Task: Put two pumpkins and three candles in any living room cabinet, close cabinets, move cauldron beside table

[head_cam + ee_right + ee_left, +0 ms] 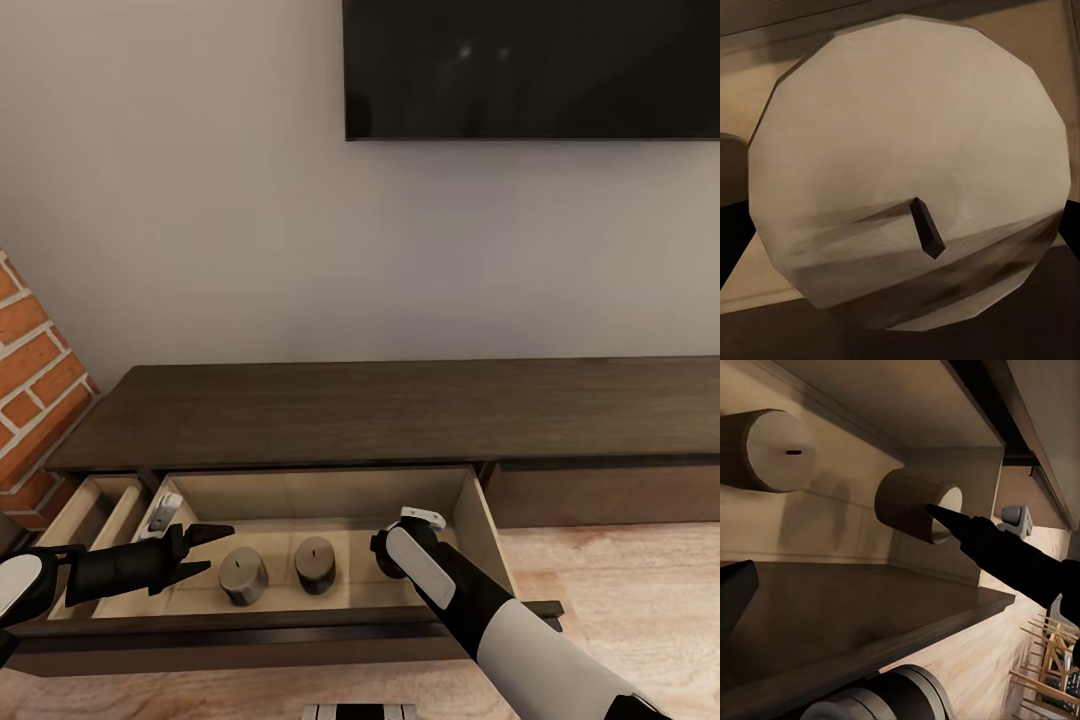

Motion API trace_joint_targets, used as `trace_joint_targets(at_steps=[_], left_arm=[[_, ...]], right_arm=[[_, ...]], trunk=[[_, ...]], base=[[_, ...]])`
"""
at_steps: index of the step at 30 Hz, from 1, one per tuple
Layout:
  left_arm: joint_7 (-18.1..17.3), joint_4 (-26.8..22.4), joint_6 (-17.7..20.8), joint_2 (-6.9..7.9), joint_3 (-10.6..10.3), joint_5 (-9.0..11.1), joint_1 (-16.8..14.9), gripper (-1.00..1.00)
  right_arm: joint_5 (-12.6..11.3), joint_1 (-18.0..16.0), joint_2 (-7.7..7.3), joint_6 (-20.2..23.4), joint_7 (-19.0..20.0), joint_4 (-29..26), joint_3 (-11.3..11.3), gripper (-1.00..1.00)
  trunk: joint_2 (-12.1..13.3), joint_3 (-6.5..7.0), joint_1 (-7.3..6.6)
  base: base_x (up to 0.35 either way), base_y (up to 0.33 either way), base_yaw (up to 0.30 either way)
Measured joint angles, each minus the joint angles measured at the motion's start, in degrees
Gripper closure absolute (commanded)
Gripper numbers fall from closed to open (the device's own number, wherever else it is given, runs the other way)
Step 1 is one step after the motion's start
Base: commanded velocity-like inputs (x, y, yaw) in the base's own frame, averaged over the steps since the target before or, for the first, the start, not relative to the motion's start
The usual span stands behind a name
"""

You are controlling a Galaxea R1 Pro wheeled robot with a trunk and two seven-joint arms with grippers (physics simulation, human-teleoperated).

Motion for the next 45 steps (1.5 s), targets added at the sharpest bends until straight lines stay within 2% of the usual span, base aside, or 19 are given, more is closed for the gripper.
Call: trace_joint_targets(at_steps=[1, 2, 7, 16, 27, 45], left_arm=[[0.0, 0.0, 0.0, 0.00, 0.0, 0.0, 0.0, -1.00], [0.0, 0.0, 0.0, 0.00, 0.0, 0.0, 0.0, -1.00], [0.0, 0.0, 0.0, 0.00, 0.0, 0.0, 0.0, -1.00], [-0.1, 0.0, 0.0, 0.00, 0.0, 0.0, 0.0, -1.00], [0.0, 0.3, -0.1, -0.01, 0.0, 0.1, 0.0, -1.00], [0.0, 0.8, -0.1, -0.09, 0.0, 0.1, 0.0, -1.00]], right_arm=[[0.0, 0.0, 0.00, 0.0, 0.0, 0.0, 0.0, 1.00], [0.0, 0.0, 0.00, 0.0, 0.0, 0.0, 0.0, -1.00], [0.0, 0.0, 0.00, 0.0, 0.1, 0.0, 0.0, -1.00], [0.0, 0.0, 0.00, 0.0, 0.4, 0.0, 0.0, -1.00], [0.0, 0.0, -0.02, 0.0, 0.4, -0.1, 0.0, -1.00], [0.1, 0.0, -0.09, 0.5, 0.4, -0.3, -0.5, -1.00]], trunk=[[0.0, 0.00, 0.00], [0.0, 0.00, 0.00], [0.0, 0.66, -0.08], [0.0, 0.67, -0.08], [0.2, 3.10, -0.36], [7.4, 6.33, -4.30]], base=[[0.000, 0.000, 0.000], [0.000, 0.000, 0.000], [0.000, 0.000, 0.000], [0.000, 0.000, 0.000], [0.000, 0.000, 0.000], [-0.110, 0.009, 0.000]])
